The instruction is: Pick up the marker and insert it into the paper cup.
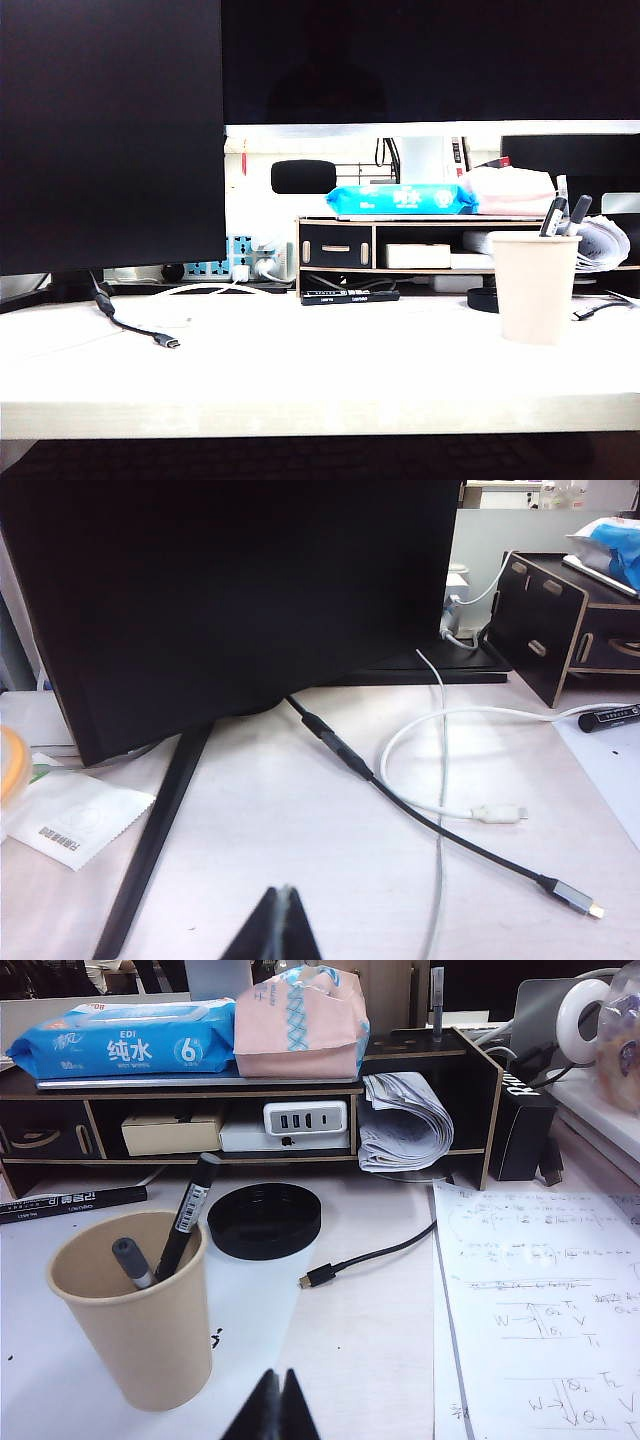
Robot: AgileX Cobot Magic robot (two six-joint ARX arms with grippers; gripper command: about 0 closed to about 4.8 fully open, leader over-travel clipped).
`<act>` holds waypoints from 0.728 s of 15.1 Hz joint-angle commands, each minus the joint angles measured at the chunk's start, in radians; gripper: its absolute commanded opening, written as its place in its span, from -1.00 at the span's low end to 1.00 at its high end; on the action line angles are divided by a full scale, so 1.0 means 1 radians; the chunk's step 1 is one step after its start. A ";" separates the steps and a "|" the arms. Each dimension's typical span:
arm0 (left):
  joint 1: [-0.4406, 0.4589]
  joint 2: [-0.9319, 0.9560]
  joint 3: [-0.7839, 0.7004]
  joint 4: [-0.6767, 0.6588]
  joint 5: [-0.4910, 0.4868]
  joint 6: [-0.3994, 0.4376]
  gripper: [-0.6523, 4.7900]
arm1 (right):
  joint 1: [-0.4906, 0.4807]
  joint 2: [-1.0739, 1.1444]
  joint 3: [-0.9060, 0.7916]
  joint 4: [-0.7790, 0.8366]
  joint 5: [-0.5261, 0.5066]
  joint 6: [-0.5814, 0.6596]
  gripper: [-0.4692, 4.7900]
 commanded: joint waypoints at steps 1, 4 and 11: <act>0.001 0.000 0.001 0.013 -0.003 0.002 -0.78 | 0.000 0.000 0.000 0.018 -0.003 0.005 -0.84; 0.001 0.000 0.001 0.013 -0.003 -0.031 -0.78 | 0.000 0.000 0.000 0.018 -0.003 0.005 -0.84; 0.001 0.000 0.002 0.029 0.079 -0.265 -0.78 | 0.001 0.000 0.002 0.071 -0.188 0.269 -0.84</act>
